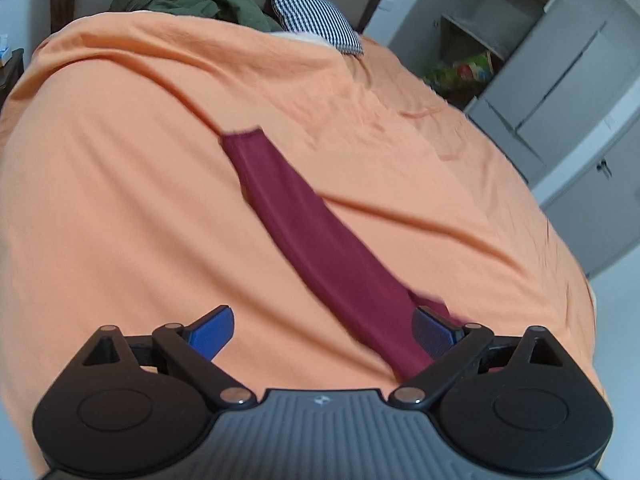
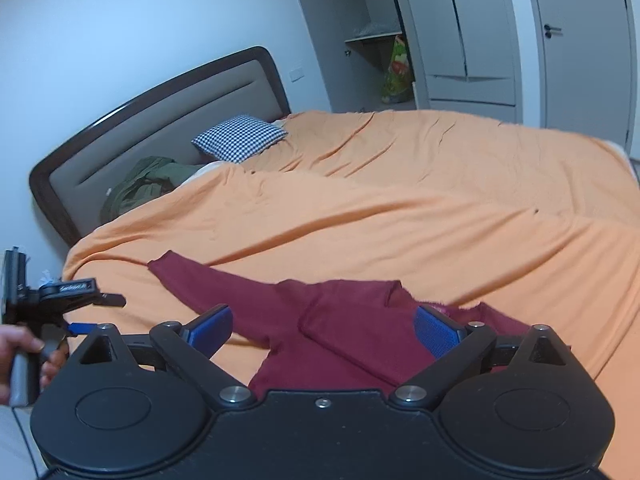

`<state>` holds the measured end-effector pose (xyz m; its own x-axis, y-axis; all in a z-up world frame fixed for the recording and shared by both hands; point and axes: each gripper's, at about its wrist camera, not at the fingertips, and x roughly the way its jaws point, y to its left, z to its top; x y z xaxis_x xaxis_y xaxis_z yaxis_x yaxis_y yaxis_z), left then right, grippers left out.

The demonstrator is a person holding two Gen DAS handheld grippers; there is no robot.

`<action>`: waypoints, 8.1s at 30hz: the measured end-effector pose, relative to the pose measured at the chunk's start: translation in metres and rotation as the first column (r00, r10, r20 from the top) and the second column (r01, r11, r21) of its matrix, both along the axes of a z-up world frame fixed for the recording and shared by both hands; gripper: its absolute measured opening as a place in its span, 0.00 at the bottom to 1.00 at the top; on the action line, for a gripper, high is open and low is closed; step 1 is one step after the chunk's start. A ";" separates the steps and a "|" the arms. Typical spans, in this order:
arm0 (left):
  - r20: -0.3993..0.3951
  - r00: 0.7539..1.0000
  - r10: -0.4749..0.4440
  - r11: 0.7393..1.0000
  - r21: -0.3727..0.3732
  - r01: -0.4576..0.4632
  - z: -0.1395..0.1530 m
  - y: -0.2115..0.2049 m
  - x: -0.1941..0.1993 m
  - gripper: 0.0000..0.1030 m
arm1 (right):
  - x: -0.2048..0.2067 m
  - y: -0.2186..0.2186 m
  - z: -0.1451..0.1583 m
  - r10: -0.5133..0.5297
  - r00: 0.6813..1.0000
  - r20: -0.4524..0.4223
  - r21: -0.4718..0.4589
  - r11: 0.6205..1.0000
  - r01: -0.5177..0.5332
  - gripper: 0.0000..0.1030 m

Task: Fold small clothes

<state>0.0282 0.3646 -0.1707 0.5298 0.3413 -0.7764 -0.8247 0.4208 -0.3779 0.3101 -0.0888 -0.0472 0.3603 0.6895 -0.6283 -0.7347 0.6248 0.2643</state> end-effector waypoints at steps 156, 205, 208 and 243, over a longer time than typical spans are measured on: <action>-0.019 0.615 -0.789 0.613 -0.100 0.784 -0.163 -0.063 0.252 0.63 | 0.166 -0.126 -0.247 -0.588 0.652 -0.478 -0.201 0.796 0.571 0.29; -0.019 0.466 -0.885 0.464 -0.118 0.878 -0.109 -0.159 0.062 0.82 | -0.052 -0.088 -0.116 -0.560 0.810 -0.175 -0.237 0.822 0.518 0.73; 0.048 0.494 -0.868 0.480 -0.177 0.859 -0.119 -0.159 0.040 0.82 | -0.072 -0.124 -0.130 -0.578 0.789 -0.208 -0.288 0.807 0.516 0.72; -0.260 0.599 -0.757 0.650 -0.208 0.731 -0.132 -0.228 -0.078 0.07 | -0.143 -0.237 -0.211 -0.327 0.698 -0.637 -0.207 0.945 0.253 0.04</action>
<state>-0.0500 0.1363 -0.3031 0.3133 -0.1283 -0.9410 -0.3095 0.9229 -0.2289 0.1671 -0.3255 -0.2587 0.0051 0.5444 -0.8388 -0.1777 0.8260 0.5349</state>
